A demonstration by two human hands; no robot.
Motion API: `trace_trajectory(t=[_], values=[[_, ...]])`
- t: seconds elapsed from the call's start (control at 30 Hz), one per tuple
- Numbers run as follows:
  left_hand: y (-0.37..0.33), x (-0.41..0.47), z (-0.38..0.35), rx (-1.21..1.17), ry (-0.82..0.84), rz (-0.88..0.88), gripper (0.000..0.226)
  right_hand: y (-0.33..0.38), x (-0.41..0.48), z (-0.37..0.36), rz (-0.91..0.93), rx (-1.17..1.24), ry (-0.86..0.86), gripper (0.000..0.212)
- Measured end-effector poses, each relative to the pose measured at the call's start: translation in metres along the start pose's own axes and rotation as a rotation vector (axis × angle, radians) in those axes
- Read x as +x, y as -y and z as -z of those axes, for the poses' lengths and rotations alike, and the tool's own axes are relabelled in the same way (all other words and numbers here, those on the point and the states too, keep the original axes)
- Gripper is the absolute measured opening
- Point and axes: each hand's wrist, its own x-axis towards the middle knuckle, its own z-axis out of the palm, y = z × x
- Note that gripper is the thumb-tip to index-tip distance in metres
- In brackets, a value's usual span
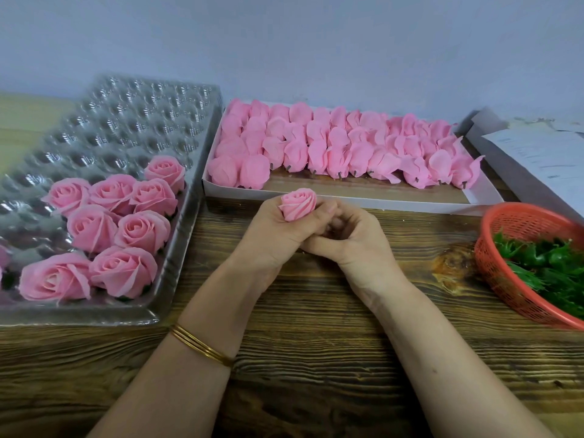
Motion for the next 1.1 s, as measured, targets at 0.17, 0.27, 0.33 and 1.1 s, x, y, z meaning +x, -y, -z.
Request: trace_trajectory(t=[0.17, 0.27, 0.33, 1.1], values=[[0.005, 0.003, 0.0, 0.104, -0.136, -0.052, 0.006, 0.005, 0.004, 0.009, -0.039, 0.204, -0.066, 0.052], [0.006, 0.004, 0.002, 0.217, -0.154, -0.068, 0.01, 0.009, 0.005, 0.012, -0.031, 0.247, -0.137, 0.04], [0.009, 0.004, 0.0, 0.255, -0.11, -0.053, 0.016, 0.01, 0.006, 0.012, 0.005, 0.249, -0.162, 0.032], [0.006, -0.003, -0.007, 0.395, 0.053, -0.048, 0.01, 0.011, 0.001, 0.003, 0.001, 0.3, 0.114, 0.02]])
